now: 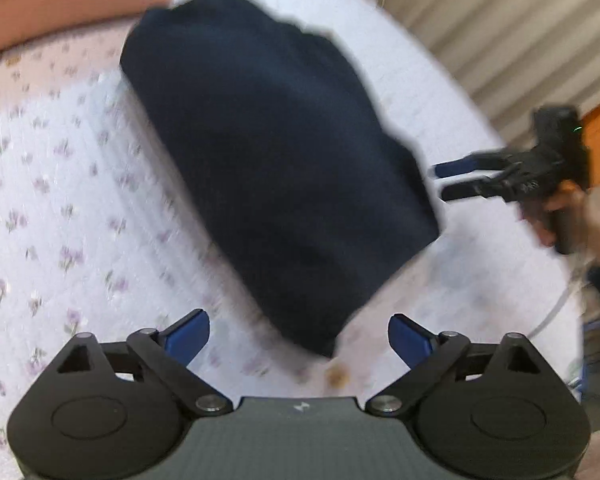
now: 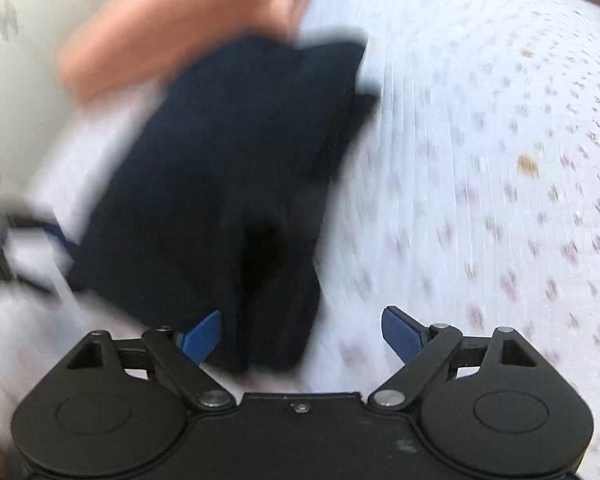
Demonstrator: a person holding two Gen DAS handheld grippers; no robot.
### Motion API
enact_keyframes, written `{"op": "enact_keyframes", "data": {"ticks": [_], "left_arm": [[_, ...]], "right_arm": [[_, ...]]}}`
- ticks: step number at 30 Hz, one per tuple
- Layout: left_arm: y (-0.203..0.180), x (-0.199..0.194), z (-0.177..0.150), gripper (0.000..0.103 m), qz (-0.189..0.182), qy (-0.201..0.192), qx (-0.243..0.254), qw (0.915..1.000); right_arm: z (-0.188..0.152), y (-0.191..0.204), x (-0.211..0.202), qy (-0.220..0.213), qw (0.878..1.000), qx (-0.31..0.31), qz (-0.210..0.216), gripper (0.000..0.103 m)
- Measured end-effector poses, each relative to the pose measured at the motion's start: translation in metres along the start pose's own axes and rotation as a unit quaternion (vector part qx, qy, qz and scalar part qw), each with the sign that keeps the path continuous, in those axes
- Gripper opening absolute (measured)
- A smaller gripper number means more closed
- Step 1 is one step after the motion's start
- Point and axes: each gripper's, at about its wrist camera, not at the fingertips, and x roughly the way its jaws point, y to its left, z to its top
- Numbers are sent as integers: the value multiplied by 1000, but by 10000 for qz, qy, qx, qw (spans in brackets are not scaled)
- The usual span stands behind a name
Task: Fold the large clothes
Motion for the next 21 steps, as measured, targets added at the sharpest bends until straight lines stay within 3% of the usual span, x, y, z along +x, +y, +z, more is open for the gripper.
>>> {"op": "enact_keyframes", "data": {"ticks": [3, 7, 10, 13, 17, 21], "left_arm": [[16, -13, 31, 103, -371, -560, -622, 9958], [48, 0, 69, 103, -774, -993, -1146, 9854], [75, 19, 88, 103, -758, -868, -1594, 9805], [91, 39, 92, 103, -722, -653, -1729, 9801], [105, 72, 91, 103, -952, -424, -1983, 9746], [103, 82, 95, 103, -990, -750, -1930, 9733]], "right_arm": [[33, -20, -3, -715, 9900, 1043, 621, 102], [68, -30, 45, -449, 9833, 1580, 782, 102], [63, -35, 63, -17, 9862, 1500, 693, 102], [45, -39, 73, 65, 9824, 1550, 1045, 103], [36, -39, 82, -482, 9759, 1556, 1451, 103], [43, -21, 97, -719, 9838, 732, 1470, 103]]}}
